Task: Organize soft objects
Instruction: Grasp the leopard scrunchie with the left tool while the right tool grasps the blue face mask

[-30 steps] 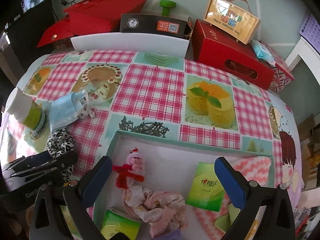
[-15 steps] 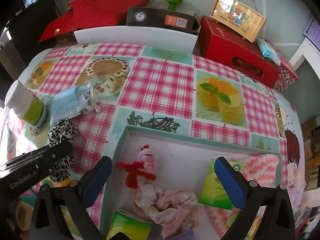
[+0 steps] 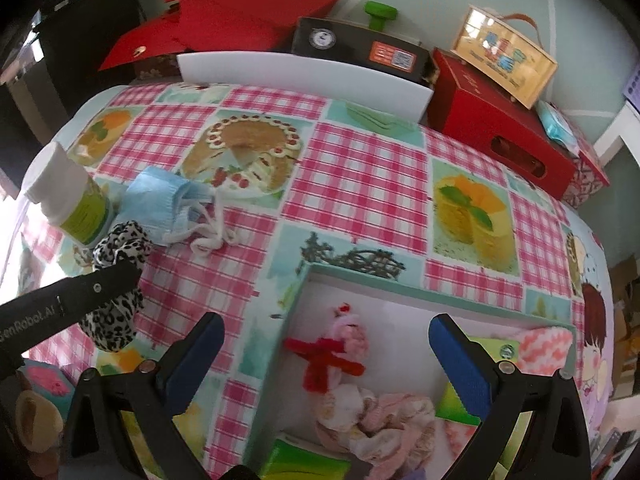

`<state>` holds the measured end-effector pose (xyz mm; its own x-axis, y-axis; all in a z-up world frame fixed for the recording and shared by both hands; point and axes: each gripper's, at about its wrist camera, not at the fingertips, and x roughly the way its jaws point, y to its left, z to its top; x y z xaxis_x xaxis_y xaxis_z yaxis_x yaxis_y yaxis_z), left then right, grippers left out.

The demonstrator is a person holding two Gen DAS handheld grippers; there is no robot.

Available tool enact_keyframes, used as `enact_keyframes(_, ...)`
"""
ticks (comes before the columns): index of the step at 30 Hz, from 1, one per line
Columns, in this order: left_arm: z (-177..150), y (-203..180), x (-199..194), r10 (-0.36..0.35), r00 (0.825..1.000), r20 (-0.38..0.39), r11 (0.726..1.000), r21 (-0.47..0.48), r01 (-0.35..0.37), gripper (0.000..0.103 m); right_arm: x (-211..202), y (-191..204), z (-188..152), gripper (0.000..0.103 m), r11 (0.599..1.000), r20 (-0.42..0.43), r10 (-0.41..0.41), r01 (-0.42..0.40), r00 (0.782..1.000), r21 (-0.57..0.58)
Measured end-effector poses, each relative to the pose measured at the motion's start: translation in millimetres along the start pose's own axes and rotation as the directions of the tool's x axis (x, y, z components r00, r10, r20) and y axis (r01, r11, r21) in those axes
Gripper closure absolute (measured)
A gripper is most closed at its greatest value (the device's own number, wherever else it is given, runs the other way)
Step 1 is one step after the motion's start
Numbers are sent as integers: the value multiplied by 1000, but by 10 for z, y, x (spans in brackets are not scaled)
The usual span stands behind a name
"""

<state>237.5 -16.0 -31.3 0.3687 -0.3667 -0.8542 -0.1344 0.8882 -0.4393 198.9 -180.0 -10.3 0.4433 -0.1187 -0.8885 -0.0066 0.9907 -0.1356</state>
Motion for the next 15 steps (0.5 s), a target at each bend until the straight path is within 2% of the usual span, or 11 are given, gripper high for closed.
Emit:
enact_keyframes(7, 14, 168, -82, -17, 1000, 21, 998, -66, 19, 66, 56, 111, 87, 0, 988, 19, 155, -155, 988, 12)
enact_keyframes(15, 42, 282, -272, -35, 996, 78, 993, -108, 44, 66, -3, 368, 305, 0, 973, 30, 216, -213, 976, -89)
